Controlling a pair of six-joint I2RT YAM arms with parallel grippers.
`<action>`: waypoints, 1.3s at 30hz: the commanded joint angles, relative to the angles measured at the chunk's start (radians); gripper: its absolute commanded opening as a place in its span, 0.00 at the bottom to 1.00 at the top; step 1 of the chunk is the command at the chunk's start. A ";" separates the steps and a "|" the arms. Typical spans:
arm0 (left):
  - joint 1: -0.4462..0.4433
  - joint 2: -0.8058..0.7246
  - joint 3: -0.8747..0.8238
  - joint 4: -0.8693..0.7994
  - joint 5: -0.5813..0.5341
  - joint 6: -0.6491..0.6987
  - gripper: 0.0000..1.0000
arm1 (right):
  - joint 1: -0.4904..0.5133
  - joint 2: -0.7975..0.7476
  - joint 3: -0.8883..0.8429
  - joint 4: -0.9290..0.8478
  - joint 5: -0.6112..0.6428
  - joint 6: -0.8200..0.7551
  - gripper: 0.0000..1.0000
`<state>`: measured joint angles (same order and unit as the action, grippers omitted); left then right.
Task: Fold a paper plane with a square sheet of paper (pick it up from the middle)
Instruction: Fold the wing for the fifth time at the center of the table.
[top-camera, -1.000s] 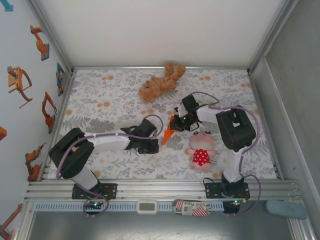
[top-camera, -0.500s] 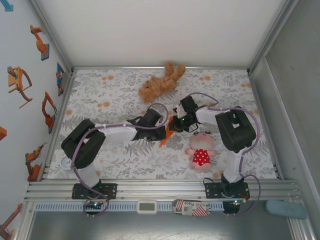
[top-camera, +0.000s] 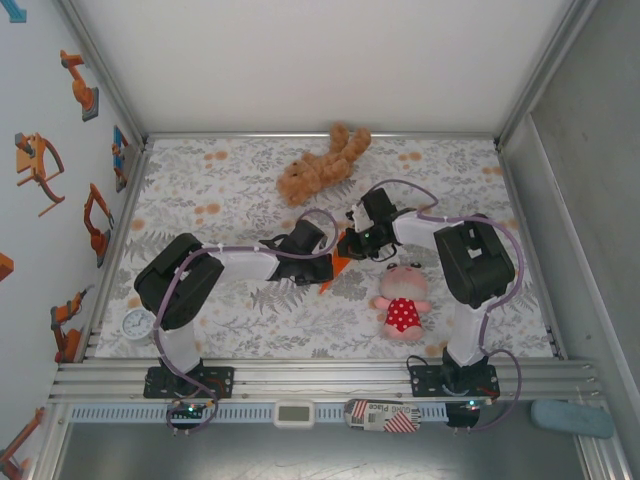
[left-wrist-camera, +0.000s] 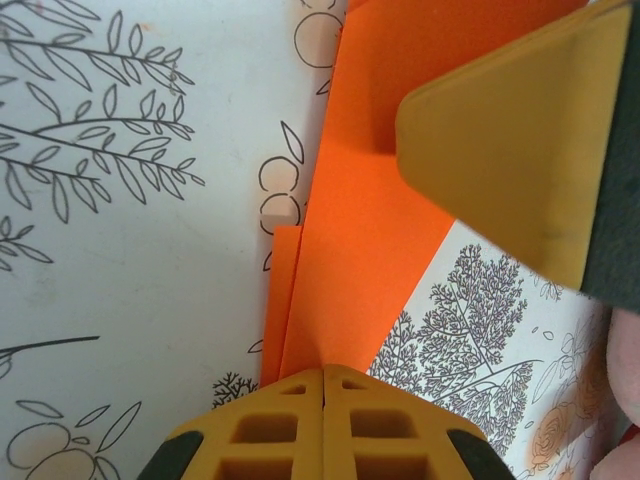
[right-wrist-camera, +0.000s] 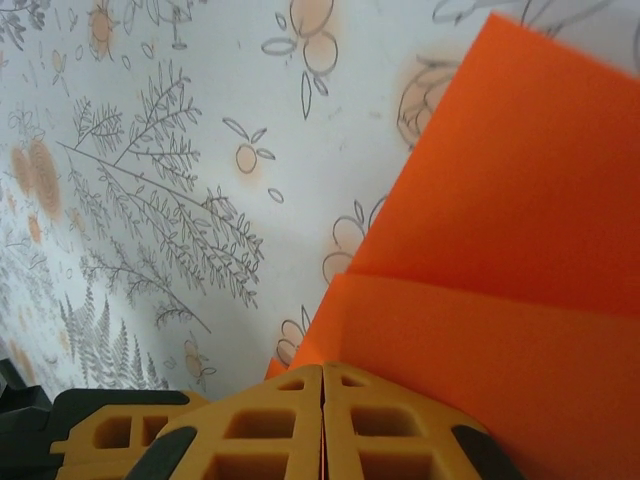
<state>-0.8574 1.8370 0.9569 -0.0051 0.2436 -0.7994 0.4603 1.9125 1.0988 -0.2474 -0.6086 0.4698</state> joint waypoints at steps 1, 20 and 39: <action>0.002 0.014 -0.021 -0.059 -0.013 -0.018 0.03 | -0.019 -0.007 0.033 -0.014 0.038 -0.060 0.08; 0.001 0.021 -0.008 -0.186 -0.036 -0.036 0.02 | -0.130 0.094 -0.019 0.124 -0.049 -0.150 0.02; -0.003 0.033 -0.001 -0.199 -0.038 -0.040 0.01 | -0.281 0.005 0.055 0.201 -0.045 -0.010 0.01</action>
<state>-0.8570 1.8370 0.9707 -0.0513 0.2310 -0.8352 0.1841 2.0171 1.1530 -0.0662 -0.7002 0.4271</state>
